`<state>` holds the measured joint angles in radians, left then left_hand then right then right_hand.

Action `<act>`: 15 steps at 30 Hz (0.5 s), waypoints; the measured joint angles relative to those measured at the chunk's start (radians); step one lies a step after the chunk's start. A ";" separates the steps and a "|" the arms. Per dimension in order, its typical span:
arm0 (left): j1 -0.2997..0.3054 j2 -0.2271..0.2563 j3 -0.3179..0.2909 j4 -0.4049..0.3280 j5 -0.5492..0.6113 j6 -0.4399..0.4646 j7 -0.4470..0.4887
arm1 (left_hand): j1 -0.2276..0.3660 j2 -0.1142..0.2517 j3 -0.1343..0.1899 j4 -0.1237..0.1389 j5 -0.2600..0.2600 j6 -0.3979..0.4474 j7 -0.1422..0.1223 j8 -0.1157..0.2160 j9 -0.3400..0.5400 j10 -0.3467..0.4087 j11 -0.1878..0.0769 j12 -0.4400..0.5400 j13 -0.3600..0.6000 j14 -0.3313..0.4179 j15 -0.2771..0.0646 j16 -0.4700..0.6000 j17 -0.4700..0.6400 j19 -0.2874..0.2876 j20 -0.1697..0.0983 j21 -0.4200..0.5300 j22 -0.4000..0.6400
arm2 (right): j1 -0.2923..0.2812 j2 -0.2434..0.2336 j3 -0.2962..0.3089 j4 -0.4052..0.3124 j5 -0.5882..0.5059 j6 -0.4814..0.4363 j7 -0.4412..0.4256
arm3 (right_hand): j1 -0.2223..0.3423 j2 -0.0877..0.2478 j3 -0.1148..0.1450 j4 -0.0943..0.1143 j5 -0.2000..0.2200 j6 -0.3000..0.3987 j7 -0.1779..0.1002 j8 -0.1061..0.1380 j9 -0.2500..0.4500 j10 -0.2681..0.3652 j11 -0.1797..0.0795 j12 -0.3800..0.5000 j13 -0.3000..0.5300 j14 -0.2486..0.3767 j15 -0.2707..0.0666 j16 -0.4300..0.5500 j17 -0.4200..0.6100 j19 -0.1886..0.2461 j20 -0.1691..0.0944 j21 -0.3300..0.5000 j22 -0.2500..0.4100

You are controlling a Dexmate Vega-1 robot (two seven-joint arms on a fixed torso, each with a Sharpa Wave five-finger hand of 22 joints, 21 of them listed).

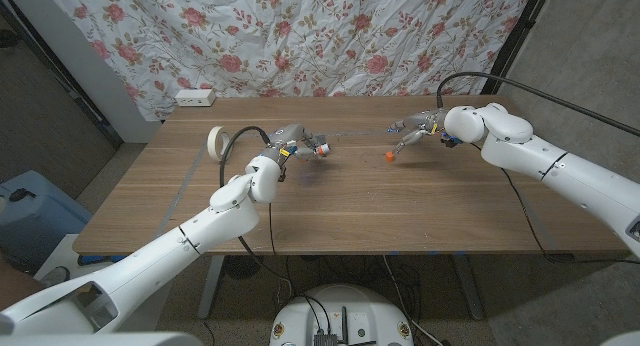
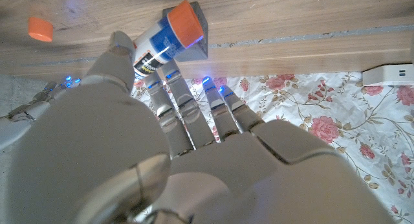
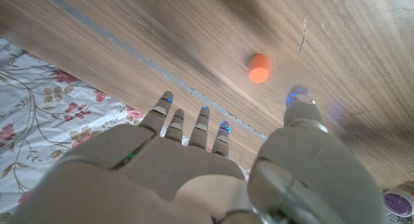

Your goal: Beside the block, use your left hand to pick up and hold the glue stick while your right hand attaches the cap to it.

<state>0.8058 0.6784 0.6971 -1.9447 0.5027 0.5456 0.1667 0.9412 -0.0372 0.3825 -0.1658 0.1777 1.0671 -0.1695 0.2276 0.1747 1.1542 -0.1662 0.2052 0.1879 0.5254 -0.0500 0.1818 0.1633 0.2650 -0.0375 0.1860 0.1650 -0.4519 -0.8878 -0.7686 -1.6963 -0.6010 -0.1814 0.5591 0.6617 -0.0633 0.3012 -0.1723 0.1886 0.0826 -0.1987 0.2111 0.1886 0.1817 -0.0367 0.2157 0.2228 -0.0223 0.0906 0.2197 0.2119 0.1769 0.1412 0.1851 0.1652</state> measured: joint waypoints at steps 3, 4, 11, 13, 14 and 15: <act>0.000 -0.006 0.001 0.005 -0.006 0.000 0.006 | 0.000 0.000 0.000 0.000 0.000 0.000 0.000 0.000 0.000 0.000 0.000 0.000 0.000 0.002 0.002 0.000 0.000 0.000 0.000 0.000 0.000 | 0.002 0.003 -0.004 0.004 -0.012 0.002 0.005 | 0.012 0.011 0.000 0.000 0.000 0.013 0.001 0.004 0.000 0.001 -0.001 0.000 0.003 0.009 -0.001 0.000 0.000 0.000 0.000 0.004 0.000; -0.001 -0.008 0.002 0.008 -0.015 0.000 0.013 | 0.000 0.000 0.000 0.000 0.000 0.000 0.000 0.000 0.000 0.000 0.000 0.000 0.000 0.002 0.002 0.000 0.000 0.000 0.000 0.000 0.000 | 0.006 0.007 -0.009 0.010 -0.016 0.002 0.007 | 0.012 0.011 0.003 0.003 0.000 0.014 0.000 0.004 0.000 0.004 0.003 0.000 0.003 0.012 0.002 0.004 0.000 0.004 -0.004 0.004 0.000; -0.006 -0.017 0.005 0.020 -0.038 -0.002 0.032 | 0.000 0.000 0.000 0.000 0.000 0.000 0.000 -0.005 0.000 0.000 0.000 -0.001 0.000 0.002 0.002 0.000 0.000 0.000 0.000 0.000 0.000 | 0.012 0.016 -0.022 0.023 -0.039 0.008 0.011 | 0.012 0.011 0.003 0.003 -0.004 0.045 -0.005 0.012 0.000 0.044 -0.005 0.015 0.007 0.035 -0.010 0.015 0.000 0.018 -0.018 0.004 0.000; -0.007 -0.019 0.006 0.022 -0.046 -0.003 0.040 | 0.000 0.000 0.000 0.000 0.000 0.002 0.002 -0.008 0.000 0.000 0.000 -0.001 0.000 0.002 0.002 0.000 0.000 0.000 0.000 0.000 0.000 | 0.013 0.021 -0.028 0.028 -0.042 0.010 0.011 | 0.027 -0.005 0.007 0.007 -0.004 0.051 -0.005 0.012 0.000 0.044 -0.005 0.015 0.008 0.039 -0.014 0.015 0.000 0.028 -0.015 0.004 0.000; -0.007 -0.019 0.006 0.022 -0.047 -0.003 0.040 | 0.000 0.000 0.000 0.000 0.000 0.002 0.002 -0.008 0.000 0.000 0.000 -0.001 0.000 0.002 0.002 0.000 0.000 0.000 0.000 0.000 0.000 | 0.013 0.022 -0.028 0.028 -0.042 0.010 0.011 | 0.029 -0.006 0.007 0.007 -0.004 0.051 -0.005 0.012 0.000 0.047 -0.008 0.015 0.008 0.047 -0.014 0.015 0.000 0.029 -0.015 0.004 0.000; -0.009 -0.023 0.009 0.027 -0.051 -0.003 0.044 | 0.000 0.000 0.000 0.000 0.000 0.004 0.004 -0.008 0.000 0.000 0.000 -0.002 0.000 0.002 0.002 0.000 0.000 0.000 0.000 0.000 0.000 | 0.013 0.025 -0.032 0.031 -0.055 0.012 0.011 | 0.029 -0.006 0.007 0.007 -0.004 0.051 -0.005 0.012 0.000 0.048 -0.008 0.015 0.008 0.051 -0.016 0.017 0.000 0.032 -0.018 0.004 0.000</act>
<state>0.7964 0.6554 0.7057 -1.9173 0.4515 0.5424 0.2106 0.9413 -0.0372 0.3825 -0.1657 0.1777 1.0708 -0.1658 0.2193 0.1747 1.1541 -0.1665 0.2037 0.1881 0.5272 -0.0482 0.1818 0.1633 0.2650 -0.0375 0.1860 0.1651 -0.4389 -0.8630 -0.8003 -1.6657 -0.6559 -0.1693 0.5704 0.6908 -0.0697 0.3082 -0.1653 0.1847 0.1339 -0.2039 0.2227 0.1885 0.2293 -0.0452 0.2305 0.2304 0.0290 0.0750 0.2363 0.2118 0.2090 0.1233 0.1892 0.1651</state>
